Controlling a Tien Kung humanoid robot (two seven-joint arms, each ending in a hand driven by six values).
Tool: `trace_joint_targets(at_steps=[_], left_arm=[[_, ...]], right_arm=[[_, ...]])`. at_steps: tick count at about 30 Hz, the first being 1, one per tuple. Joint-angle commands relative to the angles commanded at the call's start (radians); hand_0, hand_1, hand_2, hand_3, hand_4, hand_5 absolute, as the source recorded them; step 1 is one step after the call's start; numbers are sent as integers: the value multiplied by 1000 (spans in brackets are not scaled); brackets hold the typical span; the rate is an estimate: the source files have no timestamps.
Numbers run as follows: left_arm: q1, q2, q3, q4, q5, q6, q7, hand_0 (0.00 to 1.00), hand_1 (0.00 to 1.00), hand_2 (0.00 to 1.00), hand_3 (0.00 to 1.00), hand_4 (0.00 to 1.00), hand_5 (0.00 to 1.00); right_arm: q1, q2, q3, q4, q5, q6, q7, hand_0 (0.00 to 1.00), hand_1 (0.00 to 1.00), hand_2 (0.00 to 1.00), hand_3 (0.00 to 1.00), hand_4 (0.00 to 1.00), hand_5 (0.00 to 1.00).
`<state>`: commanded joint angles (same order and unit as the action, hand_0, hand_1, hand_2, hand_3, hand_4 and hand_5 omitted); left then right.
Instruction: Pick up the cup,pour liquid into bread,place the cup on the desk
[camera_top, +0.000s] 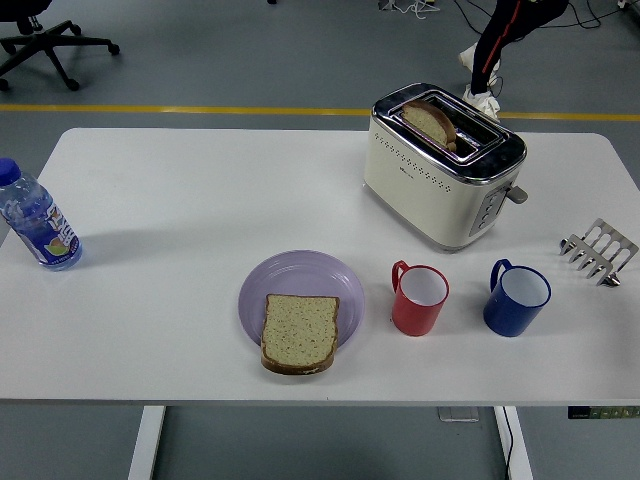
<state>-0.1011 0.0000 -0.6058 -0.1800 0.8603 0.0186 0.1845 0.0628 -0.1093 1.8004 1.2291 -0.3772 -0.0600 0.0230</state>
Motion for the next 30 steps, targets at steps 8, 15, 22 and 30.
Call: trace_joint_targets(at_steps=[8, 15, 22, 30], left_arm=[[1, 0, 6, 0, -4, -1, 0, 680, 745, 771, 667, 416, 998], [-3, 0, 11, 0, -8, 0, -2, 680, 746, 772, 667, 417, 998], [-5, 2, 12, 0, -9, -1, -2, 680, 745, 772, 668, 417, 998], [-8, 4, 12, 0, -8, -1, -1, 680, 745, 771, 666, 417, 998]], right_arm=[[-3, -9, -41, 33, -186, -86, 29, 624, 605, 669, 686, 750, 266], [-22, -35, -113, 82, -435, -180, 43, 734, 712, 771, 819, 921, 137], [-60, -79, -200, 157, -712, -223, 8, 766, 752, 822, 868, 964, 144], [-103, -110, -277, 213, -763, -226, 7, 822, 815, 893, 945, 998, 178]])
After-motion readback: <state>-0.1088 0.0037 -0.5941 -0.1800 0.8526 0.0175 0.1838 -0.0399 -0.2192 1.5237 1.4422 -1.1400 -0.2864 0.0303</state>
